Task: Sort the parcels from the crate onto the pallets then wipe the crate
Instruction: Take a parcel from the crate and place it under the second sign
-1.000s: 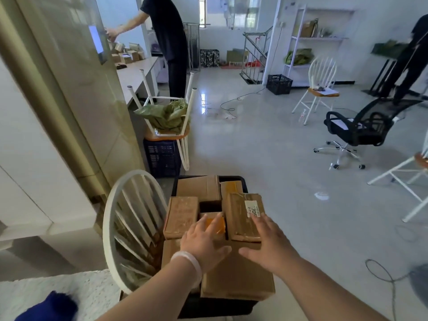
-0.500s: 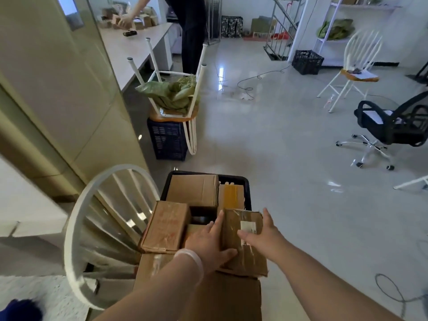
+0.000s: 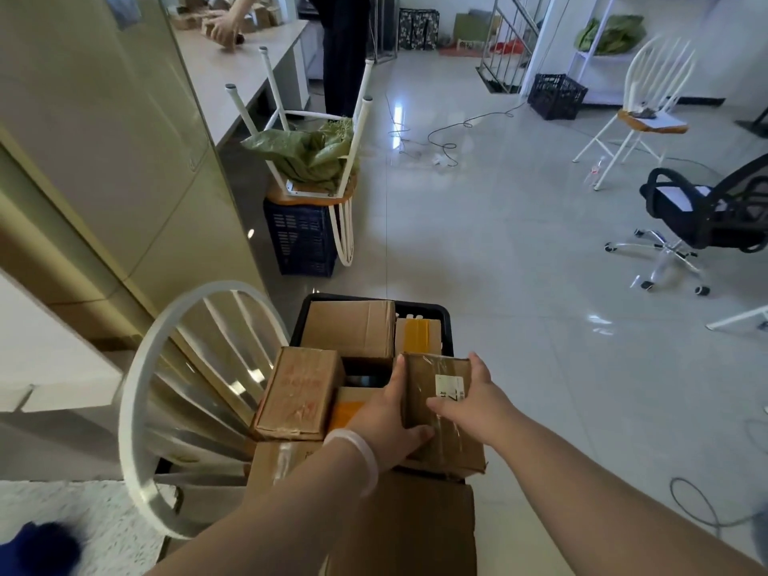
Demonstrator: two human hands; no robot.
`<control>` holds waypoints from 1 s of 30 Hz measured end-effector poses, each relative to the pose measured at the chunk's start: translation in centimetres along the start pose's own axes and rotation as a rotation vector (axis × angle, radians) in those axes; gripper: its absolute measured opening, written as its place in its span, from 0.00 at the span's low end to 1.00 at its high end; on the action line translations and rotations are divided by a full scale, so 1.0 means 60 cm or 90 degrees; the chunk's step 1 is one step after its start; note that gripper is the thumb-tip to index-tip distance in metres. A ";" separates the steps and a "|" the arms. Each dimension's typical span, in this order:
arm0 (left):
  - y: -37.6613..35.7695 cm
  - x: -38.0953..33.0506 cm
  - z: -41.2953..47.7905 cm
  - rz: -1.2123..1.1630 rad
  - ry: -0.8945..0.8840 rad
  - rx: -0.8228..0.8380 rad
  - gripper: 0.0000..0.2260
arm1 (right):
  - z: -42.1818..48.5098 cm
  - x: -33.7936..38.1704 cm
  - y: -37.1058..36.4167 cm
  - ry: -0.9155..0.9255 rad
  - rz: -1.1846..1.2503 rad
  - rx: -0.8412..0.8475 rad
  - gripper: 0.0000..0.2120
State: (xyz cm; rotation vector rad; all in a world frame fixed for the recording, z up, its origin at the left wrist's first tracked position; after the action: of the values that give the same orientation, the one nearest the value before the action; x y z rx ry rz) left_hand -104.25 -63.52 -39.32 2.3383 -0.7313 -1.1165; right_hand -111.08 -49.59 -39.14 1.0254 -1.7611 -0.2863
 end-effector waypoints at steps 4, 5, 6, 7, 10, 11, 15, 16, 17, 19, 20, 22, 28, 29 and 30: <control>0.010 0.001 -0.008 0.004 -0.022 -0.020 0.47 | -0.014 0.016 0.006 0.012 -0.015 -0.018 0.50; 0.014 0.000 -0.009 -0.004 -0.028 -0.025 0.47 | -0.017 0.020 0.009 0.015 -0.016 -0.024 0.51; 0.018 -0.001 -0.011 -0.013 -0.032 -0.027 0.47 | -0.020 0.025 0.012 0.020 -0.016 -0.031 0.51; 0.022 -0.002 -0.013 -0.024 -0.035 -0.026 0.48 | -0.023 0.030 0.016 0.025 -0.016 -0.037 0.51; 0.036 -0.010 -0.023 -0.070 -0.053 -0.034 0.49 | -0.033 0.050 0.031 0.048 -0.025 -0.061 0.51; 0.041 -0.013 -0.027 -0.083 -0.063 -0.042 0.49 | -0.037 0.057 0.037 0.057 -0.029 -0.071 0.51; 0.065 -0.025 -0.045 -0.133 -0.109 -0.068 0.48 | -0.053 0.089 0.059 0.091 -0.042 -0.118 0.54; 0.071 -0.028 -0.050 -0.139 -0.120 -0.077 0.48 | -0.058 0.097 0.062 0.102 -0.045 -0.129 0.55; 0.077 -0.029 -0.057 -0.140 -0.130 -0.088 0.49 | -0.063 0.104 0.064 0.113 -0.047 -0.139 0.56; 0.088 -0.029 -0.069 -0.142 -0.145 -0.112 0.50 | -0.075 0.117 0.064 0.133 -0.047 -0.158 0.57; 0.093 -0.027 -0.075 -0.148 -0.149 -0.125 0.50 | -0.081 0.123 0.063 0.141 -0.050 -0.168 0.57; 0.103 -0.024 -0.087 -0.162 -0.152 -0.149 0.51 | -0.094 0.135 0.061 0.159 -0.059 -0.186 0.57; 0.129 -0.015 -0.124 -0.152 -0.199 -0.200 0.51 | -0.127 0.166 0.050 0.226 -0.022 -0.239 0.54; 0.131 -0.012 -0.129 -0.145 -0.205 -0.206 0.51 | -0.133 0.169 0.048 0.233 -0.018 -0.247 0.53; 0.133 -0.009 -0.134 -0.140 -0.210 -0.212 0.51 | -0.139 0.171 0.044 0.238 -0.012 -0.254 0.52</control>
State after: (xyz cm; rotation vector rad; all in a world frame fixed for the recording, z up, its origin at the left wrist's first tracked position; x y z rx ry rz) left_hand -100.25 -67.94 -29.70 2.0090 -0.3616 -1.6107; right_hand -106.32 -53.44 -27.12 0.7501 -1.2917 -0.4101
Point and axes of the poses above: each hand's wrist, its own z-axis towards the middle knuckle, its own y-axis out of the back of the hand, x = y × z, the point moved 3 cm from there along z, towards the middle knuckle, and after that the axes turned 10 degrees about y, right-handed, at the moved point
